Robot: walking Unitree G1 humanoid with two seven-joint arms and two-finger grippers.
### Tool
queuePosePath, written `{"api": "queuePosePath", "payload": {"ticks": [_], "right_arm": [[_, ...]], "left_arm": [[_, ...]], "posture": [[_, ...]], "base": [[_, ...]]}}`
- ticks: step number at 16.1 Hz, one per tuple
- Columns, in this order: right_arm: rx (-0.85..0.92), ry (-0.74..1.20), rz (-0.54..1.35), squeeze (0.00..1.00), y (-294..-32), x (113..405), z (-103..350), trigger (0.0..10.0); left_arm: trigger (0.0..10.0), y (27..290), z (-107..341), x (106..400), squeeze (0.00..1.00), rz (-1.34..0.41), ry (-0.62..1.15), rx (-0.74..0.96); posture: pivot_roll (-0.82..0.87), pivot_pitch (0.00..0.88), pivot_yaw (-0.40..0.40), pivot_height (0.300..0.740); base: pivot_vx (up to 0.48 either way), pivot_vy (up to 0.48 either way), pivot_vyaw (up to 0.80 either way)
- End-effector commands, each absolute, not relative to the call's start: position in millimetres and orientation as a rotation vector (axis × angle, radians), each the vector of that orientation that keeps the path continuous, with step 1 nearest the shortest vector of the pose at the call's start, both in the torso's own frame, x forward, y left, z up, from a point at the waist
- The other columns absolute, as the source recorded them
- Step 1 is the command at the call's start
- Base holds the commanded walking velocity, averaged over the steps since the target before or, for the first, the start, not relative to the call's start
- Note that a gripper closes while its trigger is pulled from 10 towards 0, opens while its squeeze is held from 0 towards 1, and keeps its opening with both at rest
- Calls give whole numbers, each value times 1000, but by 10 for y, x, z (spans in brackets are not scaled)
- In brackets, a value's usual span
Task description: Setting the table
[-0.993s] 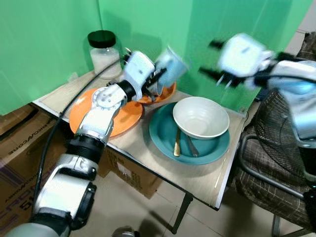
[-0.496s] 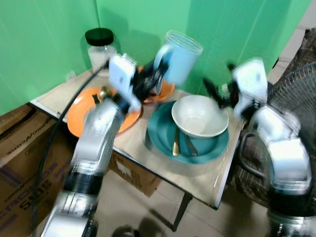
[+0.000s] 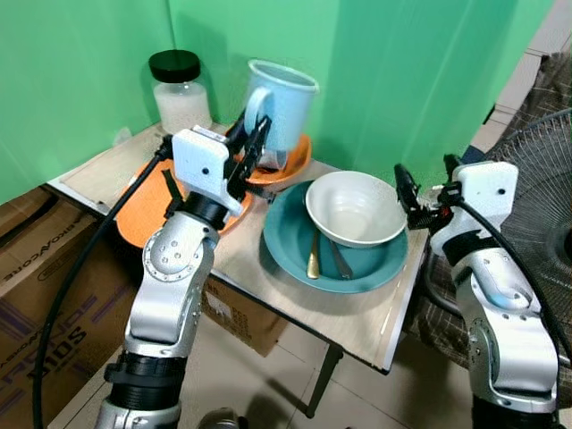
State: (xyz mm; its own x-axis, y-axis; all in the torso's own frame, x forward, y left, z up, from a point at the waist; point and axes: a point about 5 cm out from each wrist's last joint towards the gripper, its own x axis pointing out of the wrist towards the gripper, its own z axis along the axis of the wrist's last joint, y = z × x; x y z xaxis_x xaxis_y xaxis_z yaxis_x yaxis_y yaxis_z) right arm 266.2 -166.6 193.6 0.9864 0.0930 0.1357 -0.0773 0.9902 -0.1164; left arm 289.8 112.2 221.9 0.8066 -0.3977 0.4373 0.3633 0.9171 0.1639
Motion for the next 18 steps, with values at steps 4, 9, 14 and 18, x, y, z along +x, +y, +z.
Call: {"api": "queuePosePath", "payload": {"ticks": [4,9,14,18], "right_arm": [[-105,-172,-4,0,-1827,2561,1994,10000],[-80,-191,-85,0,-1813,2528,2001,10000],[-13,-142,-9,0,-1667,2498,1922,10000],[-7,-162,8,0,-1623,2523,1951,10000]], "left_arm": [[10000,1194,2147,2854,0,-394,-418,110],[10000,1029,2166,2952,0,-440,-408,106],[10000,1325,2105,2914,0,-317,-341,183],[10000,1463,2296,2704,0,-248,-365,206]], "posture": [[77,0,-31,740],[30,0,26,740],[66,0,-10,740],[126,0,-52,740]], "base": [[0,0,-725],[0,0,-784],[0,0,-786],[0,0,-797]]}}
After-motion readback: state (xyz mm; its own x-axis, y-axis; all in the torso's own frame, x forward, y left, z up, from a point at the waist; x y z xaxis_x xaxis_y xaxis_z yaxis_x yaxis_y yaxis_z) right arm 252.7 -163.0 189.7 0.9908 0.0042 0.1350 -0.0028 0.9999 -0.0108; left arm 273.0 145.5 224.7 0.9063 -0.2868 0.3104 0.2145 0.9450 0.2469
